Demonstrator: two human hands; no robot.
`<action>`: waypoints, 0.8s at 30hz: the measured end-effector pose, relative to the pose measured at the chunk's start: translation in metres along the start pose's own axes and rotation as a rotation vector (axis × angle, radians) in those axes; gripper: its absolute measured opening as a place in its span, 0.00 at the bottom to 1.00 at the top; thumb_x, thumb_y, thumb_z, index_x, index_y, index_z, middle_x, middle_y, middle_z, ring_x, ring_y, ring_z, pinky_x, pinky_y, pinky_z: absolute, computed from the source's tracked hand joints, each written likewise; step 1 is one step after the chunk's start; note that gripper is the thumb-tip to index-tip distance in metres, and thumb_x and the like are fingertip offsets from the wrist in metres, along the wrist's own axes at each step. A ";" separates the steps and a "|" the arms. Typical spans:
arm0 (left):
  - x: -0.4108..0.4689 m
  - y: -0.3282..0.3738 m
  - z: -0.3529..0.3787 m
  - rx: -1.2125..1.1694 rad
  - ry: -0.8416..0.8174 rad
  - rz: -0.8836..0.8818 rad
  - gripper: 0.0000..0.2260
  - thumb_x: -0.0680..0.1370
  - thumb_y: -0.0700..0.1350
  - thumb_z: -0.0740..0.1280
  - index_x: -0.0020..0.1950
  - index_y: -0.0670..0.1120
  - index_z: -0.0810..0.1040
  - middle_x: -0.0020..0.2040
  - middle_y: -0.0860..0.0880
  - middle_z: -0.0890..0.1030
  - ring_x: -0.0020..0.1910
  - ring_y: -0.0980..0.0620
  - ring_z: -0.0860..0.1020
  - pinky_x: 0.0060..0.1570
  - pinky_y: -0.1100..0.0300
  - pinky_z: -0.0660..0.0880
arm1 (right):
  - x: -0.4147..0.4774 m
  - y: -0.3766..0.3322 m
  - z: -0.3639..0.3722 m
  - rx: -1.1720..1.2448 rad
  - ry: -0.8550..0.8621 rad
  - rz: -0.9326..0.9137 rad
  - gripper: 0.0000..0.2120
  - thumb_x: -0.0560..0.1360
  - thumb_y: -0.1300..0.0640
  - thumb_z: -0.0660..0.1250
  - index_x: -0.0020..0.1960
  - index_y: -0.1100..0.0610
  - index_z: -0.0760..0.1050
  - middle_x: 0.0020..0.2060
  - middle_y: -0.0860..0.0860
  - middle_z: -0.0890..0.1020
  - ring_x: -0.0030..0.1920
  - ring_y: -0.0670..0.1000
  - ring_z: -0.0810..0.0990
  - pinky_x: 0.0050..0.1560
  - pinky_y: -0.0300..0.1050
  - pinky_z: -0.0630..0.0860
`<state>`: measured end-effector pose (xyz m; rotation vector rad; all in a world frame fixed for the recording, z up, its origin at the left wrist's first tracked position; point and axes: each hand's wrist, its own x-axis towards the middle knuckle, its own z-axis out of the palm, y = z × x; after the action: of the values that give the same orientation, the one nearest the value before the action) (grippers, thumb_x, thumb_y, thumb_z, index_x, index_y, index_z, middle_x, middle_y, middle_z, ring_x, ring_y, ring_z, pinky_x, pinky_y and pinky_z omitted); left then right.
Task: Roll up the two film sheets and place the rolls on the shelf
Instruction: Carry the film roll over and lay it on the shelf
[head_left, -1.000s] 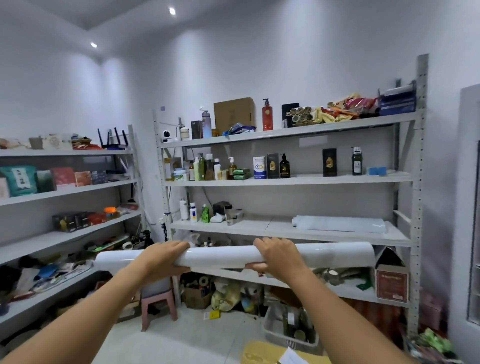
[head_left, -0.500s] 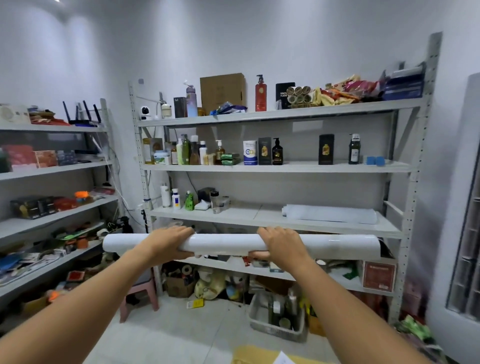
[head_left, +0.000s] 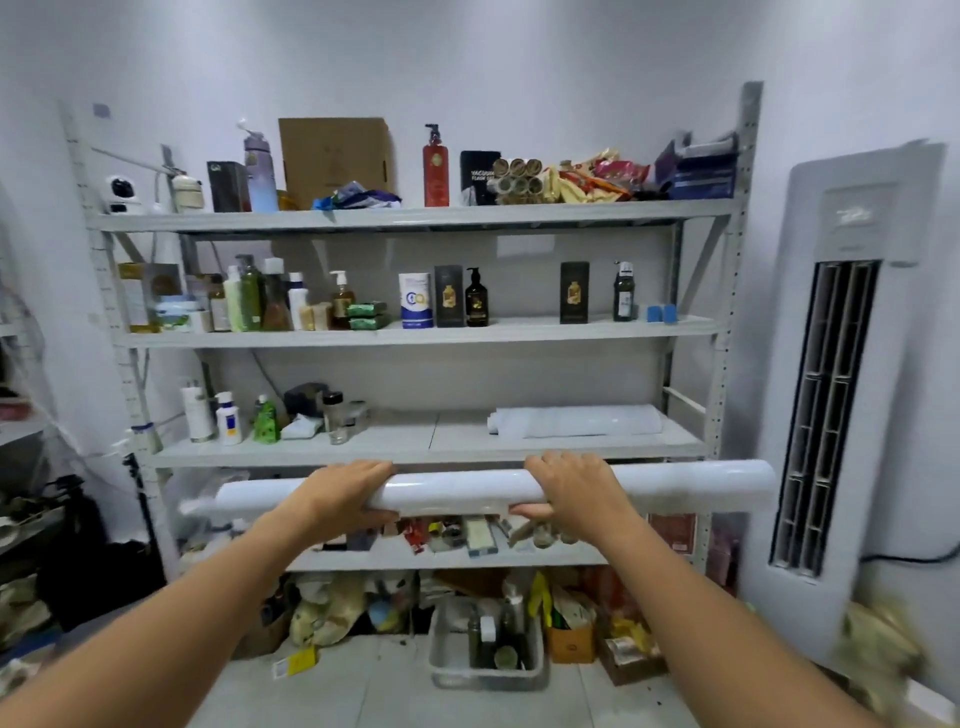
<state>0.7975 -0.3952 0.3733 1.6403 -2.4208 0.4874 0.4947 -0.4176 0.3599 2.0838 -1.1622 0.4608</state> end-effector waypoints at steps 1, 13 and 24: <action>0.007 -0.014 0.003 -0.009 0.003 0.027 0.17 0.72 0.57 0.67 0.57 0.53 0.68 0.53 0.54 0.77 0.46 0.55 0.74 0.44 0.61 0.71 | 0.009 -0.005 0.003 -0.014 -0.018 0.016 0.28 0.66 0.29 0.55 0.38 0.54 0.71 0.26 0.48 0.73 0.23 0.48 0.64 0.24 0.40 0.55; 0.030 -0.131 0.033 -0.004 -0.007 0.213 0.18 0.73 0.58 0.66 0.57 0.52 0.69 0.52 0.54 0.76 0.46 0.57 0.73 0.44 0.66 0.69 | 0.066 -0.096 0.027 -0.016 -0.123 0.157 0.31 0.67 0.29 0.47 0.49 0.54 0.70 0.38 0.50 0.77 0.36 0.52 0.77 0.31 0.44 0.65; 0.062 -0.170 0.040 -0.082 0.028 0.233 0.17 0.73 0.57 0.65 0.57 0.51 0.68 0.52 0.53 0.76 0.48 0.55 0.74 0.42 0.65 0.67 | 0.120 -0.095 0.018 -0.120 -0.225 0.163 0.28 0.71 0.30 0.53 0.51 0.54 0.68 0.44 0.50 0.78 0.41 0.52 0.78 0.34 0.44 0.64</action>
<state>0.9328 -0.5210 0.3851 1.3172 -2.5872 0.4343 0.6385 -0.4682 0.3806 1.9828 -1.4609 0.2276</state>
